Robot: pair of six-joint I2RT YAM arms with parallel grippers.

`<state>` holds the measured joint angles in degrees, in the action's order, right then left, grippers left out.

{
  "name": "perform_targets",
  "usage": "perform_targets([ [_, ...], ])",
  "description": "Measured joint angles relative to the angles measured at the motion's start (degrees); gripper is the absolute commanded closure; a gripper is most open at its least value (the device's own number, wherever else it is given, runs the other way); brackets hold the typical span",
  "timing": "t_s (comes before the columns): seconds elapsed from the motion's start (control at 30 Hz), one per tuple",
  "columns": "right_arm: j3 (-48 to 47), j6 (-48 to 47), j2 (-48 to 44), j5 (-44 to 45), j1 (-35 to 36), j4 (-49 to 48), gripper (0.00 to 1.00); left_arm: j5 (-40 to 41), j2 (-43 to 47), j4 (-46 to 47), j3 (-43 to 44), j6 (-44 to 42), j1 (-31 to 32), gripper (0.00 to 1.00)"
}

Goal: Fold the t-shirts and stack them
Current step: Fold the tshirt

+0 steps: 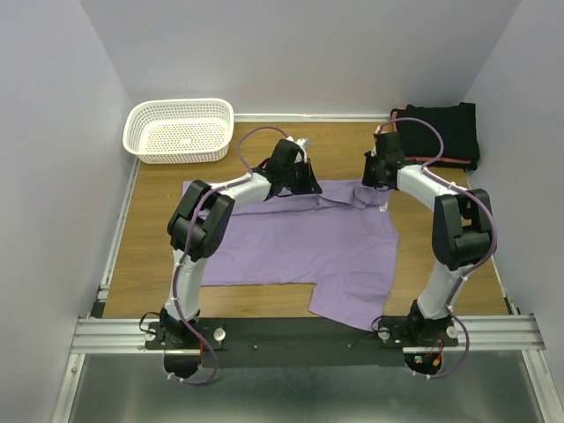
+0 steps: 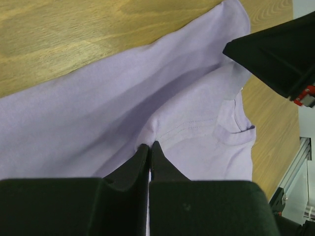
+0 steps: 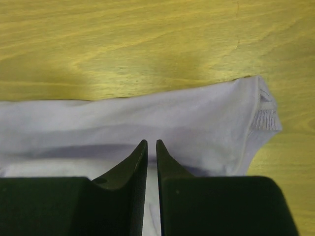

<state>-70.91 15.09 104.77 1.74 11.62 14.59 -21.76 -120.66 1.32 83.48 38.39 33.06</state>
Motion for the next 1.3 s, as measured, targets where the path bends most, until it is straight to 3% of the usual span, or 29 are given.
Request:
perform_targets([
  [0.23, 1.27, -0.63, 0.59, -0.26, -0.09, 0.22, 0.70, -0.15, 0.00, 0.42, -0.48, 0.48, 0.00, 0.94],
  [0.3, 3.76, -0.61, -1.75, -0.37, -0.09, 0.31, 0.61, -0.37, 0.00, 0.55, -0.48, 0.57, 0.00, 0.94],
  [0.47, 9.64, 0.11, -12.28, 0.20, -0.09, 0.98, 0.52, -0.81, 0.00, 0.79, -0.48, 0.76, 0.00, 0.94],
  [0.57, 11.30, 0.31, -17.81, 0.39, -0.09, 0.66, 0.54, -0.96, 0.00, 0.83, -0.48, 0.92, 0.00, 0.94],
  [0.77, 15.52, 1.38, -22.27, -5.05, -0.13, -0.11, 0.74, -1.07, 0.00, 0.83, -0.48, 1.07, 0.00, 0.94],
  [1.0, 22.38, 2.95, -20.22, -12.37, 0.48, 0.46, 0.79, -1.18, 0.00, 0.83, -0.48, 1.25, 0.00, 0.94],
  [1.3, 19.91, 2.82, -11.74, -7.32, 0.70, 0.00, 0.82, -1.31, 0.00, 0.92, -0.61, 1.33, 0.00, 0.94],
])
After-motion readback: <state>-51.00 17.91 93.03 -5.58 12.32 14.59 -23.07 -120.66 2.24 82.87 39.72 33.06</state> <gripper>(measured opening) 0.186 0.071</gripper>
